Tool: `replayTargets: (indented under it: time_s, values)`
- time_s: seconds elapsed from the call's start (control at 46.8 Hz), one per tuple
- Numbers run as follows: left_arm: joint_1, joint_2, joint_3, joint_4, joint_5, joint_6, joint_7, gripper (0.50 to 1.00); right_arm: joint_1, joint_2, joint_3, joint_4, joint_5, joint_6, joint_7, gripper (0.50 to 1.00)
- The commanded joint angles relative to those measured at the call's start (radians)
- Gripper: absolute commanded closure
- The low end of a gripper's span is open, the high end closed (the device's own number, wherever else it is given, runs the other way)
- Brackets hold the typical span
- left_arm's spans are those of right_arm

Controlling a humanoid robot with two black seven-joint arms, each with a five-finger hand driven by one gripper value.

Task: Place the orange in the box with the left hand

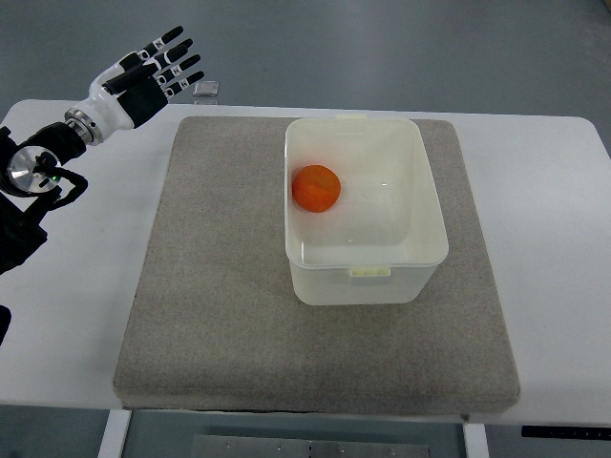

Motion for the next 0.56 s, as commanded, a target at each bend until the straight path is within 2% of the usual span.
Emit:
replayTargets:
  time_s: [0.0,0.534]
  values:
    - [0.001,0.000,0.001,0.003,-0.001,0.000,0.000,0.501,0.000,0.000,0.000,0.000,0.000,0.000,0.000,0.574]
    - [-0.007,0.000,0.008,-0.002,0.006,0.001,0.000,0.504,-0.002,0.000,-0.001,0.003,0.000,0.003,0.005,0.574]
